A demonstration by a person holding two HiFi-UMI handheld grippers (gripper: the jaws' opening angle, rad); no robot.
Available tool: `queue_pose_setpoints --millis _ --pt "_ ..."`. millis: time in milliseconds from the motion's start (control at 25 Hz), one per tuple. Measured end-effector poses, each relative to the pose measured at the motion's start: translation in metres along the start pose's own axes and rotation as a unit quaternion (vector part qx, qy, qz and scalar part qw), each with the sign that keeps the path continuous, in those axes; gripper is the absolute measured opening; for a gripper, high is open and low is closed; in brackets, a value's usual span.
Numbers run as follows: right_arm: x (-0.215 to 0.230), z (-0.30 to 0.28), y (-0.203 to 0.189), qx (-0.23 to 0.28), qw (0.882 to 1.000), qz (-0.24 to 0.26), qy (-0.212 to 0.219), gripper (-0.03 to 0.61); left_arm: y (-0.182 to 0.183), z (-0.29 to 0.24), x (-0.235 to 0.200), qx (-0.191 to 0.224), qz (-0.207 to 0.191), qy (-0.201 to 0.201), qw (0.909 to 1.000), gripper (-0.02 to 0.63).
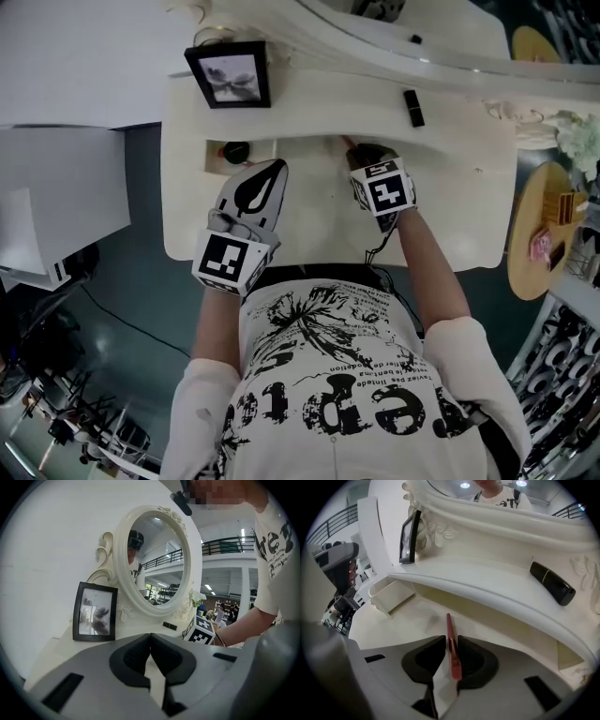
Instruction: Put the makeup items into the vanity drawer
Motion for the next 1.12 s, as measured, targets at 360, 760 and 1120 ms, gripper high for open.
queue_pose_setpoints --millis 360,760,1120 --pt "-0.02 0.019 0.011 -0.014 1.0 0.0 0.026 0.064 0.009 0.014 -0.007 0.012 -0.01 -0.013 0.9998 0.014" --pt "-0.063 0.065 0.063 0.033 0.999 -0.002 0.037 0.064 0.025 0.066 -0.025 0.036 -0.032 -0.016 0.9987 0.014" --pt "-0.122 0.084 0.078 0.02 0.996 0.065 0.062 0.063 0.02 0.121 -0.045 0.047 -0.029 0.006 0.9985 0.014"
Point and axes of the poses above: the fingertips, and each gripper's own axes: z backward along the fingers, x to its right, y out of its top, the point moved 9 cm from there along z, backward along the fingers, and after that the axes turned 9 degrees about -y, right-handed, at the moved point
